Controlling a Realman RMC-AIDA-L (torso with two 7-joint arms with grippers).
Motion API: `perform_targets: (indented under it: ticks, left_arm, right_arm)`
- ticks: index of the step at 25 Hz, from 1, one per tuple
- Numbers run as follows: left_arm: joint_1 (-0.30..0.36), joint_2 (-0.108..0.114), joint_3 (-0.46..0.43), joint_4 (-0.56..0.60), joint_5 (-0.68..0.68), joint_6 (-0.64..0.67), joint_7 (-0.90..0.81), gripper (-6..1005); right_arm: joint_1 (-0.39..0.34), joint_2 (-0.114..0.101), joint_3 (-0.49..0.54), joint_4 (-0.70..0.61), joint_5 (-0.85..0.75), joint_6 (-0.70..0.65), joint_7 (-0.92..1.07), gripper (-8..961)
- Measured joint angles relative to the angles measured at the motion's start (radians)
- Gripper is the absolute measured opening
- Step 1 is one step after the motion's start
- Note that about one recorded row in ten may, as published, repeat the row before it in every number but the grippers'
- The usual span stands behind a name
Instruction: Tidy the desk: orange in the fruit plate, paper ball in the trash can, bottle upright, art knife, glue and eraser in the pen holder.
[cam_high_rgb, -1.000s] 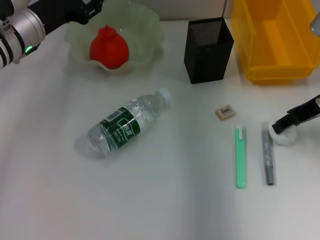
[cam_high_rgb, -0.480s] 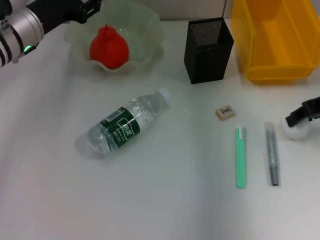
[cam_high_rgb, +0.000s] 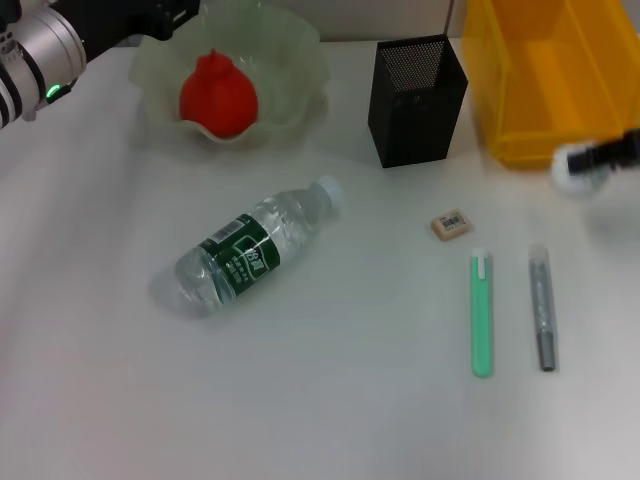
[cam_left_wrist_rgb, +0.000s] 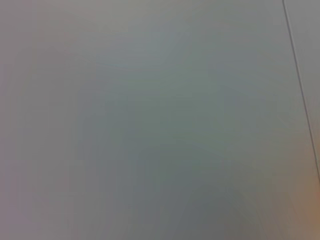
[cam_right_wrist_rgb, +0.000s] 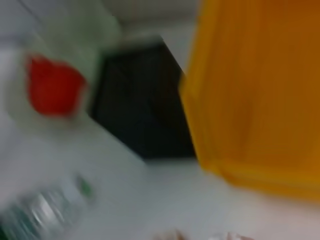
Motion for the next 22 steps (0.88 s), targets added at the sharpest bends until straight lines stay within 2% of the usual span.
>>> perform_targets:
  ticks: [6, 11, 13, 19, 22]
  left_arm:
    - [0.022, 0.002, 0.04, 0.034, 0.005, -0.001, -0.09, 624]
    - [0.062, 0.001, 0.1, 0.081, 0.001, 0.006, -0.185, 624]
    - [0.079, 0.001, 0.146, 0.099, 0.002, 0.009, -0.218, 624]
    - [0.16, -0.003, 0.33, 0.218, 0.001, 0.014, -0.362, 625]
    - [0.179, -0.002, 0.362, 0.248, 0.001, 0.028, -0.397, 625]
  right_arm:
    - [-0.062, 0.025, 0.017, 0.0, 0.266, 0.221, -0.207, 383]
    - [-0.046, 0.084, 0.011, 0.015, 0.342, 0.474, -0.431, 380]
    - [-0.025, 0.101, -0.004, 0.05, 0.376, 0.567, -0.528, 379]
    - [0.089, 0.091, -0.034, 0.231, 0.384, 0.771, -0.569, 378]
    - [0.11, 0.096, -0.063, 0.259, 0.379, 0.847, -0.577, 377]
